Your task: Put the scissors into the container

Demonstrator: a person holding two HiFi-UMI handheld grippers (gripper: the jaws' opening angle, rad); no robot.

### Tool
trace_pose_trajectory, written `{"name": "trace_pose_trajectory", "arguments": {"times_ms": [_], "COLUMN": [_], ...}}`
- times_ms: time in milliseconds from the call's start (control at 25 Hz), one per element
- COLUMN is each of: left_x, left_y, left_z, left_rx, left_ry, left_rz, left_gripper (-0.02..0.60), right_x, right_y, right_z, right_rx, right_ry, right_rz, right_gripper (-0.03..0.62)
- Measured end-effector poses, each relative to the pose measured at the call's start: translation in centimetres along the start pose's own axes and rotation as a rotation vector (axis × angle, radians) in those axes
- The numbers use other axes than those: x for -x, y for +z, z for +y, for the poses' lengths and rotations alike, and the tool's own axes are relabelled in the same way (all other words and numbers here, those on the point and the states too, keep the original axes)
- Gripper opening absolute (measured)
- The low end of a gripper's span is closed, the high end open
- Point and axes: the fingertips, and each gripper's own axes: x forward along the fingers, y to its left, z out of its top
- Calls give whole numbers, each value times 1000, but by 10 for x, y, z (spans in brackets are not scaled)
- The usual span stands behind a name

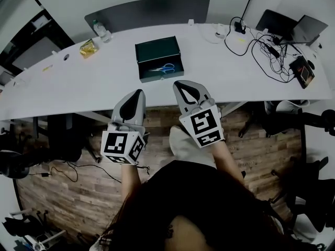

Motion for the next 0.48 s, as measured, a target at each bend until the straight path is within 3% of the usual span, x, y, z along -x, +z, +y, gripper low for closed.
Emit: {"name": "trace_pose_trajectory", "arguments": {"times_ms": [480], "left_x": [32], "left_y": [-4], "left_z": [-17], "left_rx": [2], "left_ry": [5], "left_rz": [-4], "left_gripper": [11], "right_x": [34], "right_y": [3], "right_z": [20], "right_rx": [-1], "right_ry": [-9], "right_rz": [-17], "right_gripper": [8]}}
